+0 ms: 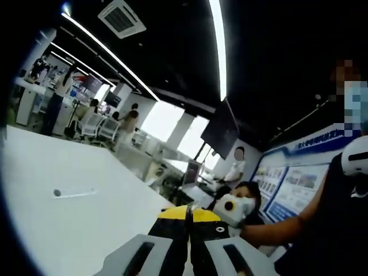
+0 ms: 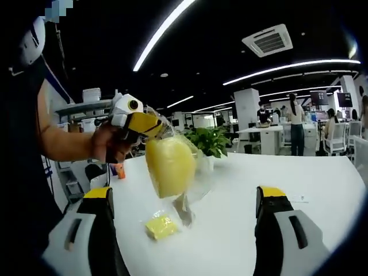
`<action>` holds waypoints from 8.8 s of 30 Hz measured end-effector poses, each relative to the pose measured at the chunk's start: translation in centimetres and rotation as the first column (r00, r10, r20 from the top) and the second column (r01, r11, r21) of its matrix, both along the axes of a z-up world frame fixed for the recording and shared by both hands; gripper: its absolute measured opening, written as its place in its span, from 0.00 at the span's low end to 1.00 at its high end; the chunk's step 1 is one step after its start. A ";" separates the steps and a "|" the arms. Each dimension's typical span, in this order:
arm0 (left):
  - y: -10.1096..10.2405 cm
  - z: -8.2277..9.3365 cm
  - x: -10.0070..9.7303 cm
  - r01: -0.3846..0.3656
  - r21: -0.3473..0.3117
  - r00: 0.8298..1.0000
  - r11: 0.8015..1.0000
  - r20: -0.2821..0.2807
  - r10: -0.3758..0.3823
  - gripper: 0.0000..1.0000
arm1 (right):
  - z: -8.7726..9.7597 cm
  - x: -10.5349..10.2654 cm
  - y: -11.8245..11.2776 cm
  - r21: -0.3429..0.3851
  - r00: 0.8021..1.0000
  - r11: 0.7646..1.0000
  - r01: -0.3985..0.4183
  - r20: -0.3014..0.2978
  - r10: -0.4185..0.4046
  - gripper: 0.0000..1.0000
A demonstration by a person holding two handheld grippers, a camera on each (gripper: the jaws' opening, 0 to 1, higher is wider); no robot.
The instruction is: Compare the silicone blocks by pressing each to a similar depth, holding the contact briefly, and releasing to observe deformation and rebound differences across the visible hardness samples.
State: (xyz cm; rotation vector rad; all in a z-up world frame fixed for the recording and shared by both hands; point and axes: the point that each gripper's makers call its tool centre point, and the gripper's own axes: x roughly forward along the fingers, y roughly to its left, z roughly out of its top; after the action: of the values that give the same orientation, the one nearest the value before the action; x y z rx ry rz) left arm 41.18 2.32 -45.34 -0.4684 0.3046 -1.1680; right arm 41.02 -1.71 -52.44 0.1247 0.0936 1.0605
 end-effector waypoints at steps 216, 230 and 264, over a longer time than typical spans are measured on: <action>0.6 -15.4 -0.9 -0.167 0.029 0.950 0.986 -0.261 0.168 0.00 | -13.1 -4.8 -5.4 -0.260 0.945 0.941 0.216 -0.187 -0.268 0.96; -0.7 -18.4 -1.1 -0.157 -0.001 0.918 0.988 -0.370 0.145 0.00 | -14.8 -5.0 -6.3 -0.278 0.929 0.934 0.223 -0.231 -0.290 0.96; 2.2 -26.1 4.0 -0.300 0.177 0.899 0.937 -0.277 0.340 0.00 | -16.4 -4.4 -5.3 -0.288 0.921 0.939 0.191 -0.279 -0.273 0.96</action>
State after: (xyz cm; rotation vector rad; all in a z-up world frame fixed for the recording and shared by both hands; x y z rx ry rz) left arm 45.21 4.47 -71.48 -0.5615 0.5462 -0.7456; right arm 36.59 -6.99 -68.88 0.0688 0.4937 0.7730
